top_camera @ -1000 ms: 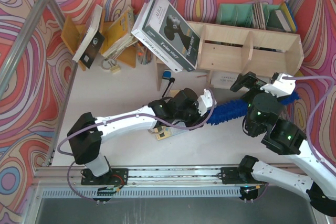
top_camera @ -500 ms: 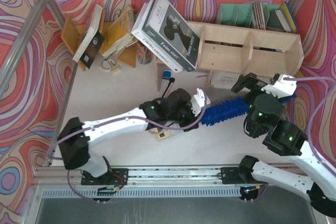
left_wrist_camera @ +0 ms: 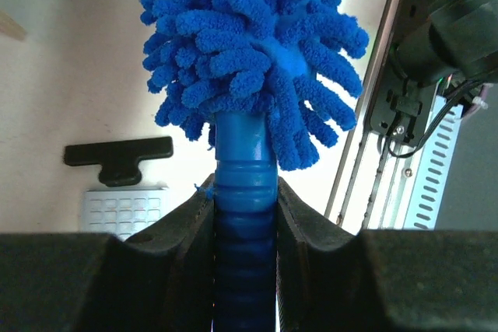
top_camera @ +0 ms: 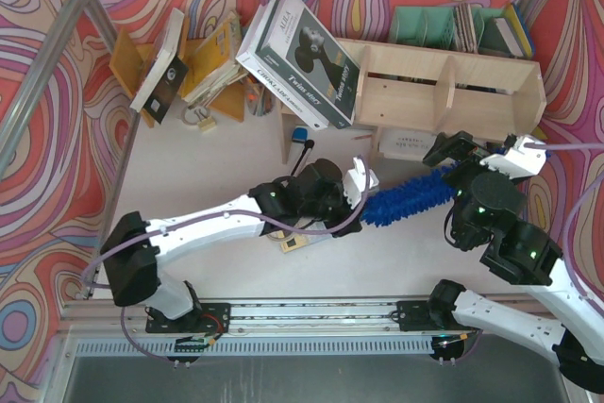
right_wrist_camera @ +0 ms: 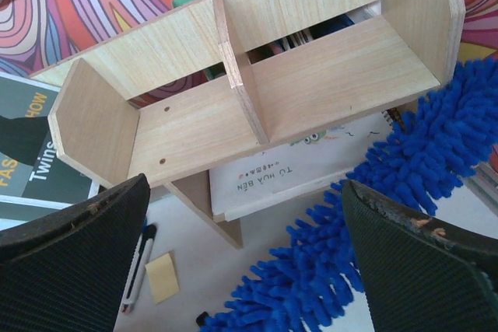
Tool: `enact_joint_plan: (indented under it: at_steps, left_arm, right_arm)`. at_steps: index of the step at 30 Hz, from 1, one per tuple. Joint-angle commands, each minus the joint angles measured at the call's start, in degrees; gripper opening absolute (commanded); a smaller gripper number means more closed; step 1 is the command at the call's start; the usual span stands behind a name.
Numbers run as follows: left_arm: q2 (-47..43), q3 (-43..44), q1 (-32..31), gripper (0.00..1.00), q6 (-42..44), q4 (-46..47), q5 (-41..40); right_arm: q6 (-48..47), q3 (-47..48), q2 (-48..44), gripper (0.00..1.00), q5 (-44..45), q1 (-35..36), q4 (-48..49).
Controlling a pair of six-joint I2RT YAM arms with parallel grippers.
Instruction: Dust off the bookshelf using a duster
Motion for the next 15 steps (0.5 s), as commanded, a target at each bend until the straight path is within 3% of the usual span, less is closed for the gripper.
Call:
enact_joint_plan:
  at_steps: [1,8,15]
  left_arm:
    - [3.6,-3.1,0.2,0.00,-3.8,4.7,1.3]
    - [8.9,-2.4,-1.6,0.00,-4.1,-0.5,-0.8]
    - [0.9,-4.0,-4.4,0.00,-4.2,-1.9,-6.0]
  right_arm:
    - [2.0,-0.3,-0.8,0.99,0.7,-0.1,-1.9]
    - [2.8,-2.2,-1.8,0.99,1.6,-0.1,-2.1]
    - [2.7,-4.9,-2.6,0.99,4.2,-0.1,-1.7]
